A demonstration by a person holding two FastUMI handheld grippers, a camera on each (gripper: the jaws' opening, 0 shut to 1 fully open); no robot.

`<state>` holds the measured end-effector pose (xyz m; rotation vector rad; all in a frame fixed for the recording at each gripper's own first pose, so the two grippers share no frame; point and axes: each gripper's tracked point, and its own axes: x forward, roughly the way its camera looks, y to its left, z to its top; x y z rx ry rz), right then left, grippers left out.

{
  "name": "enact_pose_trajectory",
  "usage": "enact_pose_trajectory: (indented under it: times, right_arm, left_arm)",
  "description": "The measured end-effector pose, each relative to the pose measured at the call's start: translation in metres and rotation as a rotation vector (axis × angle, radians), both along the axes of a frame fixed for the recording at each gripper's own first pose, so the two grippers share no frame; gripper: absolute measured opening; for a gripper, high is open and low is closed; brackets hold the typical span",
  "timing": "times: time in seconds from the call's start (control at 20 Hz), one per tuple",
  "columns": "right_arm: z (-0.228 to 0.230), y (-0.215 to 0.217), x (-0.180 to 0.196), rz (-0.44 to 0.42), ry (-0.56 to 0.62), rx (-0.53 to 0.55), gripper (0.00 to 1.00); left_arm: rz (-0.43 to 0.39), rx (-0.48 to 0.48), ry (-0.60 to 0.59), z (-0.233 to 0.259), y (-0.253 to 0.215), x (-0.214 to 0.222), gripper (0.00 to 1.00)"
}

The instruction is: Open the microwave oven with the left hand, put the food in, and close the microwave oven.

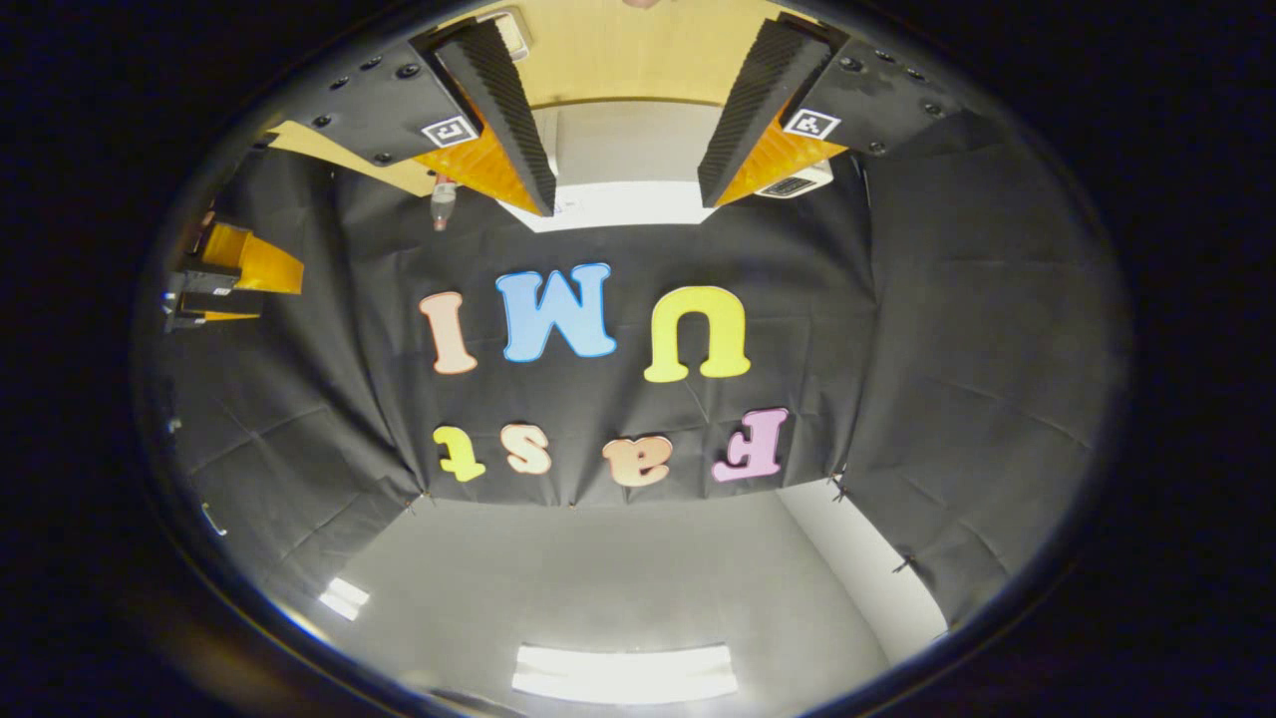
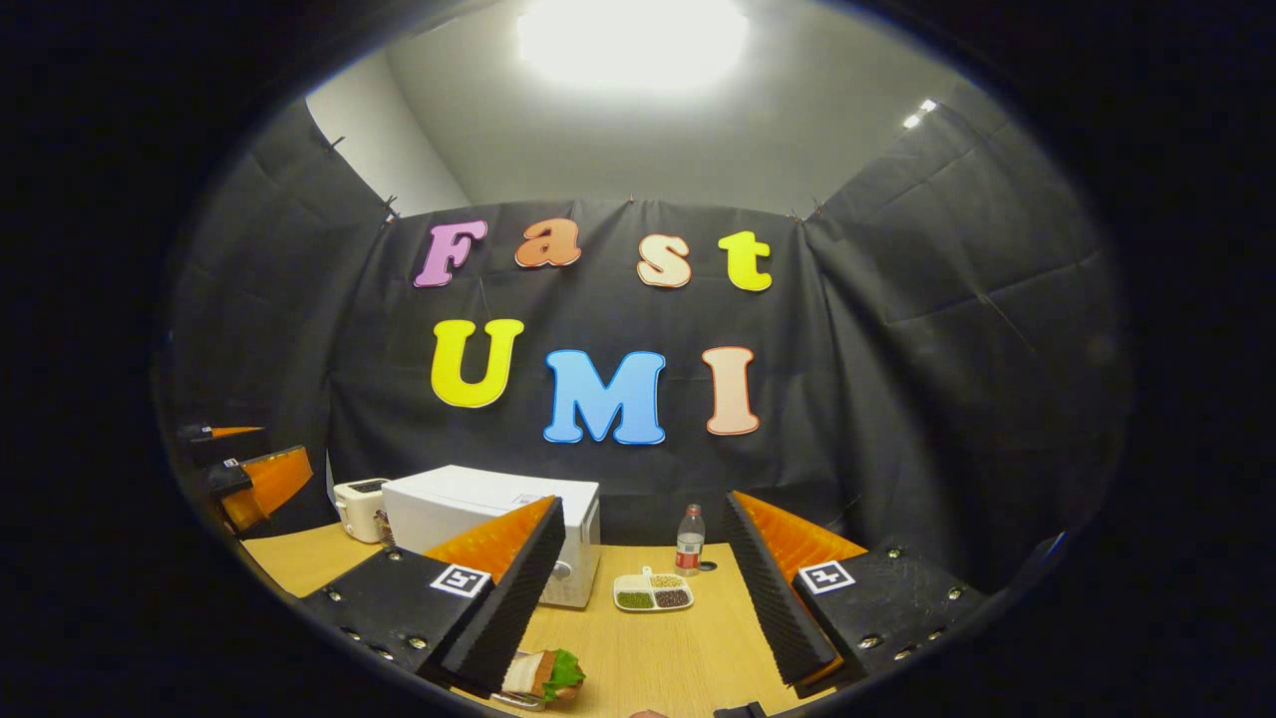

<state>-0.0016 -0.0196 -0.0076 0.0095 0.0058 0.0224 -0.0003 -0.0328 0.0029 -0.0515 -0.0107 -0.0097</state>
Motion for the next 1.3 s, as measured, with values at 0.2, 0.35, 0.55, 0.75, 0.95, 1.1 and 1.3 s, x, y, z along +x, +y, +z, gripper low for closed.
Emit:
enact_pose_trajectory:
  times: [0.2,0.35,0.55,0.75,0.95,1.1,1.3]
  right_arm:
    - [-0.009,-0.002,-0.006,0.042,0.0,0.017,0.96]
    - [-0.016,-0.008,-0.009,0.05,0.013,0.024,0.96]
    - [-0.013,-0.017,-0.005,0.033,0.004,0.034,0.96]
    - [-0.015,-0.022,0.004,0.002,0.017,0.023,0.96]
    - [-0.018,-0.023,0.017,-0.052,0.029,-0.01,0.96]
    - [-0.02,-0.021,0.029,-0.084,0.042,-0.03,0.96]
    - [-0.022,-0.017,0.038,-0.127,0.06,-0.043,0.96]
  left_arm:
    - [0.026,-0.007,-0.007,-0.004,-0.01,0.001,0.99]
    - [0.044,-0.01,0.004,-0.01,-0.01,0.002,0.99]
    - [0.043,0.003,-0.006,-0.014,-0.009,0.025,0.95]
    - [0.014,-0.023,0.002,-0.032,-0.012,0.061,0.99]
    - [-0.036,-0.031,0.016,-0.056,-0.02,0.107,0.99]
    - [-0.072,-0.028,0.034,-0.077,-0.029,0.141,0.99]
    - [-0.12,-0.051,0.076,-0.108,-0.046,0.184,0.91]
